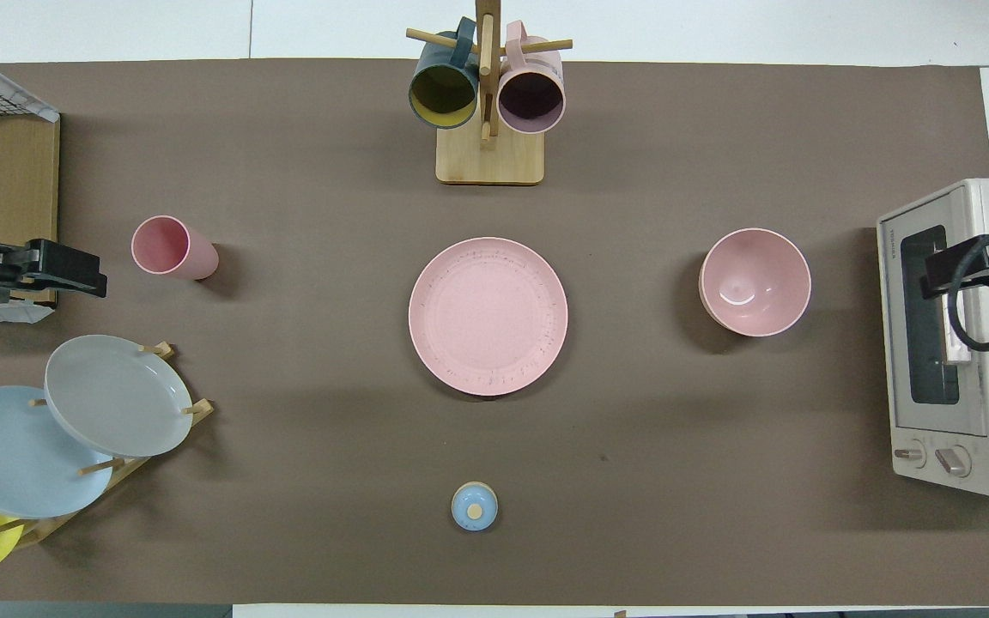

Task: Organize tableware

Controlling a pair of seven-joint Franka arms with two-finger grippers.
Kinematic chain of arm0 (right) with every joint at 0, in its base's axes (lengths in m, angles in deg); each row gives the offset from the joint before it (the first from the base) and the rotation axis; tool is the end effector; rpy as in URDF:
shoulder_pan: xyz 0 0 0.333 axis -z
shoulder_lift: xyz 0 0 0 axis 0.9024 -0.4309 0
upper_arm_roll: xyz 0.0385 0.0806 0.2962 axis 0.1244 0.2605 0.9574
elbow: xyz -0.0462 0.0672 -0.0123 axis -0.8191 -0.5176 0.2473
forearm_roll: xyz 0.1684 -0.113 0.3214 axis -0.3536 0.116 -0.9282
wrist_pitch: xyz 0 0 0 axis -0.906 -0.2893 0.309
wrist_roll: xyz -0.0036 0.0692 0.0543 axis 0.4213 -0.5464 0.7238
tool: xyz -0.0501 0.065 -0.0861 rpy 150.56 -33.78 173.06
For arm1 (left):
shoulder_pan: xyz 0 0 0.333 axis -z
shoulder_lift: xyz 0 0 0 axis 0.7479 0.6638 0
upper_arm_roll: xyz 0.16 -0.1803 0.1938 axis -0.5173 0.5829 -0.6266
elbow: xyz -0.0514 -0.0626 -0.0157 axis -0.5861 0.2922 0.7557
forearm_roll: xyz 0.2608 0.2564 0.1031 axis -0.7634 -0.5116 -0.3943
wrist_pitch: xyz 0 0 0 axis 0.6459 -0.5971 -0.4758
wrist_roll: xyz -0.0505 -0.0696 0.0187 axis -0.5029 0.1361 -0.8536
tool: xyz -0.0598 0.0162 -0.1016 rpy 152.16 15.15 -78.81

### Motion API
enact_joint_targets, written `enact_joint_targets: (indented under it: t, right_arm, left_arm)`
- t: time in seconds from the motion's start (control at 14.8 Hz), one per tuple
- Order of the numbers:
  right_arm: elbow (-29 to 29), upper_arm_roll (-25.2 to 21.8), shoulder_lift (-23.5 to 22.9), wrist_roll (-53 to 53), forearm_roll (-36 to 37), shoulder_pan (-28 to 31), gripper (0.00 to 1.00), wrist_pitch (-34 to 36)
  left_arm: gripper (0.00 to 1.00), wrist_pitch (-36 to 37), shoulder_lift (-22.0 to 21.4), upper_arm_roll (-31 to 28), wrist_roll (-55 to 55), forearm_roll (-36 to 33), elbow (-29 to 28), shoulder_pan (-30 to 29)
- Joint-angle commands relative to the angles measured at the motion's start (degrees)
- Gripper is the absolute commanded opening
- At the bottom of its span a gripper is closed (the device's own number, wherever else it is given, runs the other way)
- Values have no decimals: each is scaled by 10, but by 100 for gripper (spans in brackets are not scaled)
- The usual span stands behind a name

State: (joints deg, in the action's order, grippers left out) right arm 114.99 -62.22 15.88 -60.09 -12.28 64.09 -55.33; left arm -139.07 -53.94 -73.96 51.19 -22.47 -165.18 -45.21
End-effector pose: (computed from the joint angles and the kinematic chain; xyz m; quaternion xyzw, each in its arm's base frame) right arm 0.5303 -0.0316 0.5922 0.9978 -0.0019 -0.0636 0.0164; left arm 0.5214 -0.0502 0.5887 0.9994 -0.0182 -0.0260 0.0120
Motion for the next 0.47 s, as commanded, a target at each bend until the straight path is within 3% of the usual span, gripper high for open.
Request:
enact_joint_targets:
  t: [0.0, 0.2, 0.41]
  right_arm:
    - [-2, 5, -1, 20, -3, 7, 100, -4]
    - [0, 7, 2, 20, -17, 0, 100, -8]
    - [37, 9, 11, 13, -50, -28, 100, -77]
  left_arm:
    - [100, -7, -14, 2, -4, -3, -14, -4]
    - [100, -7, -14, 2, -4, -3, -14, -4]
    - [100, -7, -14, 2, -4, -2, -14, -4]
